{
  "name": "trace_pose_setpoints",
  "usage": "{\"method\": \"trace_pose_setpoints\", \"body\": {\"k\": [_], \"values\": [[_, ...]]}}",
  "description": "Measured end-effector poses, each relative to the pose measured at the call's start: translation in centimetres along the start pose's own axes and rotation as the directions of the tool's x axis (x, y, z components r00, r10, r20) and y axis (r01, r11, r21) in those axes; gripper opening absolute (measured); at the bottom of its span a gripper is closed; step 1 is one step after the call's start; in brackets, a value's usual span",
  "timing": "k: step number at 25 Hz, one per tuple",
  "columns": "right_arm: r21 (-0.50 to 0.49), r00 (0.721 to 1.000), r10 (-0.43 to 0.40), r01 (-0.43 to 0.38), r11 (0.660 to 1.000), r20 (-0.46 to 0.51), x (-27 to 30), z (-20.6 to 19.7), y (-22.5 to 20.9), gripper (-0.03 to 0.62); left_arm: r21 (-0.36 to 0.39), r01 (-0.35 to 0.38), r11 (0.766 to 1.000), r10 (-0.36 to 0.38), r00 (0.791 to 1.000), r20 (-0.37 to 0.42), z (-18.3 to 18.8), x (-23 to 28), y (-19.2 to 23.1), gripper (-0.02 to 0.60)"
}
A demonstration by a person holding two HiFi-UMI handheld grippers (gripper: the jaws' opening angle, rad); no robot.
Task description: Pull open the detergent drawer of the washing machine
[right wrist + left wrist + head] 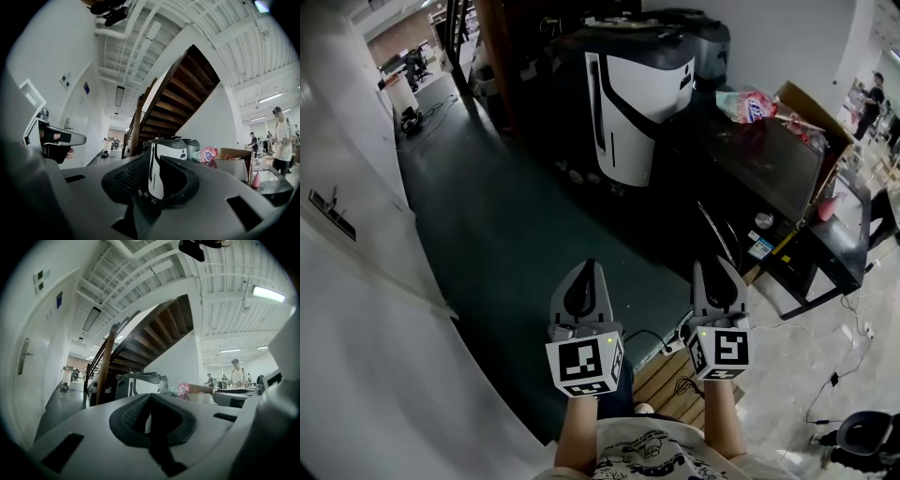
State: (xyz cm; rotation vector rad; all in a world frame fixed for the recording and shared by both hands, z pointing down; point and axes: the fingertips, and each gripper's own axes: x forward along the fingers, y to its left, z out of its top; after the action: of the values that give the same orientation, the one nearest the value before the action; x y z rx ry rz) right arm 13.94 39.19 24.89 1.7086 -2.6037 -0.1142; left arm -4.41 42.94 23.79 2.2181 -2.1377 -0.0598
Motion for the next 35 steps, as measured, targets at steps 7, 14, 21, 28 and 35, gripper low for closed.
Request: {"method": "trace_pose_setpoints", "body": {"k": [7, 14, 21, 28, 35], "values": [[0.016, 0.999, -0.019, 0.020, 1.000, -0.046, 7.1, 2.9, -0.1, 0.149, -0.015, 0.024, 1.000, -0.025, 0.999, -0.041, 3.5, 6.9, 3.2, 0.015], [0.028, 0.997, -0.057, 0.059, 0.998, -0.056, 13.4, 6.3, 0.5, 0.178, -0.019, 0.060, 0.998, -0.061, 0.997, -0.053, 7.2, 12.7, 6.9, 0.015], [0.039, 0.994, -0.078, 0.081, 0.996, -0.080, 17.0, 7.3, 2.5, 0.203, -0.020, 0.089, 0.996, -0.091, 0.993, -0.073, 8.7, 15.6, 10.2, 0.015], [0.033, 0.992, -0.071, 0.075, 0.997, -0.100, 18.5, 7.3, 3.8, 0.213, -0.041, 0.103, 0.994, -0.106, 0.990, -0.089, 8.4, 17.0, 11.7, 0.015], [0.030, 0.990, -0.063, 0.067, 0.997, -0.123, 20.3, 6.1, 3.6, 0.227, -0.055, 0.108, 0.993, -0.114, 0.987, -0.111, 7.1, 18.9, 11.6, 0.015]]}}
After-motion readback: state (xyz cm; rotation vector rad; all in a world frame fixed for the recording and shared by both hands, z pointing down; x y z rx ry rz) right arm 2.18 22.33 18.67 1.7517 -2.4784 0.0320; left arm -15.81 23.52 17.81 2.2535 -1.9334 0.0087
